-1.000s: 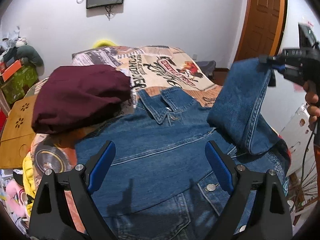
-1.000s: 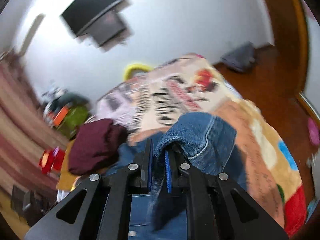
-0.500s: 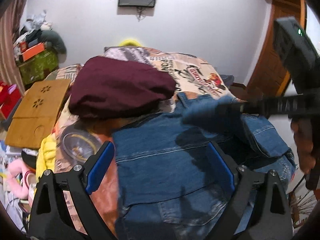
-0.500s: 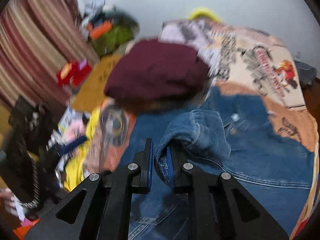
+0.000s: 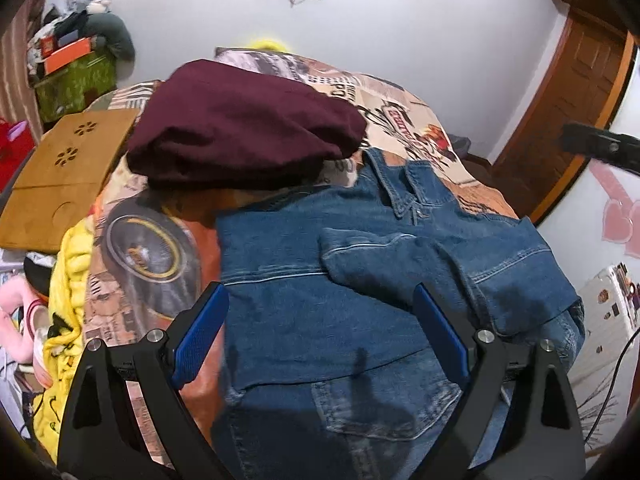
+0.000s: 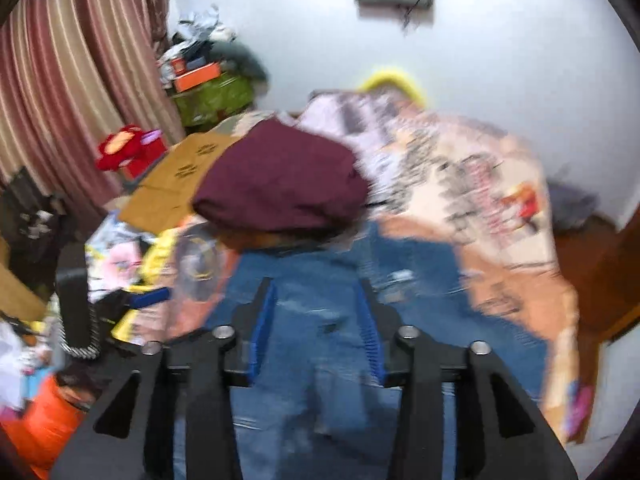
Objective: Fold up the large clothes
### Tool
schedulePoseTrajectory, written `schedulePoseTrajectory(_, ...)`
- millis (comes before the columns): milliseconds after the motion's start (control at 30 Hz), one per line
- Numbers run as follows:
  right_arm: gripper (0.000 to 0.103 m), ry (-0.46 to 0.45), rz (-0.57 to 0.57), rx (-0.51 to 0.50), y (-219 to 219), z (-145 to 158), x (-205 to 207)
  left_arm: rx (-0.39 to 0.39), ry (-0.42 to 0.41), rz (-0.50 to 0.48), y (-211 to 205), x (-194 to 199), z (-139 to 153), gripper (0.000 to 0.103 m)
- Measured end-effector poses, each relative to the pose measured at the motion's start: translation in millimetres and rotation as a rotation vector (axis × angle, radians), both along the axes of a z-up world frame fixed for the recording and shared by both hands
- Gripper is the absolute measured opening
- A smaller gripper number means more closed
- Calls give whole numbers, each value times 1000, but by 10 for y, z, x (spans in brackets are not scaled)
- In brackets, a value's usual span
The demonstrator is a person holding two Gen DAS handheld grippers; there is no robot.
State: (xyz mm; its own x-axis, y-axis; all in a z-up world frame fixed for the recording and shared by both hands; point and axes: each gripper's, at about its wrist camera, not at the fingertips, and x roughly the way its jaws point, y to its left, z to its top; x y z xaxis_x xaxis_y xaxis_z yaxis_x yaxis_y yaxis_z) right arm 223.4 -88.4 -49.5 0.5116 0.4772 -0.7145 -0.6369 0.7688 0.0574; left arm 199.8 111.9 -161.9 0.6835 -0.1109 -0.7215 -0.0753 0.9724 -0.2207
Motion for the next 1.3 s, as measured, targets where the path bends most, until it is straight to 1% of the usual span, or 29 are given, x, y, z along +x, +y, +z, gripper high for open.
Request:
schedulePoseTrajectory(100, 44, -91, -93, -63, -346, 87, -20, 9, 4, -44, -170, 125, 49, 93)
schedulePoseTrajectory(200, 46, -110, -188, -101, -769, 72, -5, 23, 17, -91, -388, 301, 91, 93)
schedulePoseTrajectory(267, 49, -97, -233, -103, -998, 56, -1, 28, 33, -127, -535, 435, 100, 94)
schedulePoseTrajectory(300, 50, -78, -268, -101, -1173, 0, 4, 33, 40, -146, -612, 507, 102, 94)
schedulePoseTrajectory(400, 50, -43, -345, -111, -1481, -121, -4, 73, 77, -177, -827, 741, 28, 94)
schedulePoseTrajectory(467, 51, -7, -394, -121, -1664, -281, -2, 131, 113, -179, -940, 888, -89, 93)
schedulePoseTrajectory(533, 51, 34, -421, -117, -1771, -424, 13, 195, 144, -175, -986, 955, -210, 93)
schedulePoseTrajectory(567, 51, 58, -435, -115, -1820, -512, 18, 217, 157, -173, -978, 964, -274, 93)
schedulePoseTrajectory(600, 51, 75, -445, -120, -1853, -583, 17, 220, 172, -176, -941, 956, -337, 93)
schedulePoseTrajectory(667, 51, 88, -455, -141, -1885, -715, 3, 191, 192, -169, -815, 905, -406, 93)
schedulePoseTrajectory(700, 51, 89, -457, -152, -1891, -774, -12, 162, 207, -154, -704, 855, -443, 94)
schedulePoseTrajectory(767, 51, 90, -452, -153, -1945, -870, -51, 132, 225, -123, -524, 746, -483, 94)
schedulePoseTrajectory(867, 51, 103, -443, -149, -1945, -1016, -85, 184, 250, -15, -235, 541, -564, 93)
schedulePoseTrajectory(900, 51, 109, -445, -148, -1946, -1066, -86, 170, 270, 13, -127, 478, -623, 93)
schedulePoseTrajectory(933, 51, 114, -448, -147, -1934, -1108, -84, 128, 303, 38, -6, 411, -711, 93)
schedulePoseTrajectory(1000, 51, 117, -468, -146, -1928, -1173, -79, 9, 363, 82, 207, 283, -862, 91)
schedulePoseTrajectory(1033, 51, 119, -472, -142, -1936, -1191, -82, -32, 368, 97, 247, 231, -874, 90)
schedulePoseTrajectory(1100, 51, 124, -478, -120, -1961, -1202, -86, -89, 357, 114, 292, 196, -833, 90)
schedulePoseTrajectory(1167, 51, 133, -486, -100, -1989, -1205, -89, -78, 331, 102, 216, 253, -725, 90)
schedulePoseTrajectory(1300, 51, 157, -503, -58, -2049, -1236, -111, 26, 261, 14, -169, 510, -440, 90)
